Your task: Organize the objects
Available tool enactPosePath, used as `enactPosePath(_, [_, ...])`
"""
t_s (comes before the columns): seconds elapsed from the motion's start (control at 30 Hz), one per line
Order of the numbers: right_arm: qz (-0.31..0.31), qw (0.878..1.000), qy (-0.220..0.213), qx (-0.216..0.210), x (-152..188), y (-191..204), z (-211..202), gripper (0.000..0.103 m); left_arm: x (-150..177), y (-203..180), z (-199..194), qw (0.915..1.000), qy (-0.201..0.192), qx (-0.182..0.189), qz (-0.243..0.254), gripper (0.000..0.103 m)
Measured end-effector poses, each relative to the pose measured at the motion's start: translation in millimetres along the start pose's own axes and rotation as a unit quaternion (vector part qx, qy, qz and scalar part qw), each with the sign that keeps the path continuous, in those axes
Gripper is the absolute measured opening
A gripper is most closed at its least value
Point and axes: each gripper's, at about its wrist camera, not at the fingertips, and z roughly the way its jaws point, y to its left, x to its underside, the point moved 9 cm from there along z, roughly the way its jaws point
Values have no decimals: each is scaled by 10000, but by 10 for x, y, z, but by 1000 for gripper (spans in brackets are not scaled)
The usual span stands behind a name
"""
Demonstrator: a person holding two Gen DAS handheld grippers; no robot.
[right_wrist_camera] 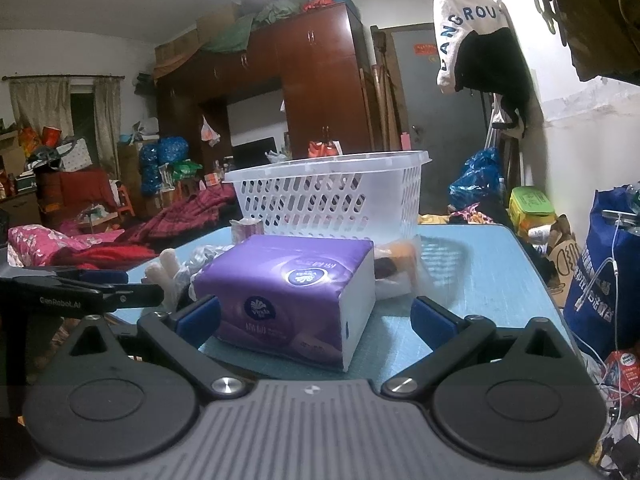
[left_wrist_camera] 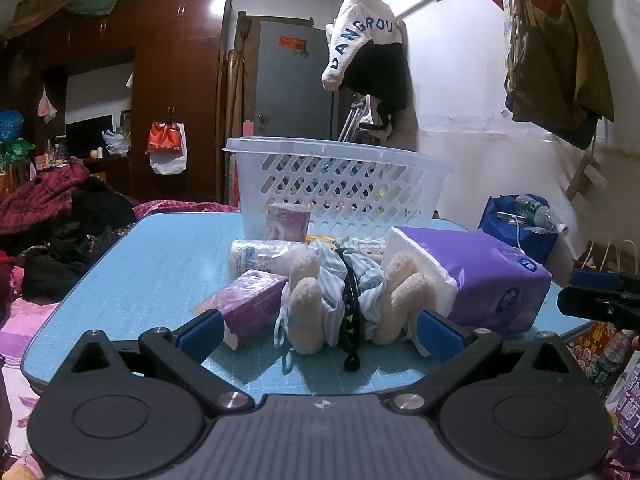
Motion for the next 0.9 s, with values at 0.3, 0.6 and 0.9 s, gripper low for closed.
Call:
enactPosePath(0.3, [-1,10000,10,5,3,-8,0,103,-1,15,4,10000,4,-5,-1,103])
enactPosePath(0.6, [-5,10000,10,0,2,-6,1,103,1,18,2,10000,6,3,-3,103])
enactPosePath(0.9, [-55,10000,49,-3,8,-7,12,103,-4,6,-13,10000,-2,41,26,103])
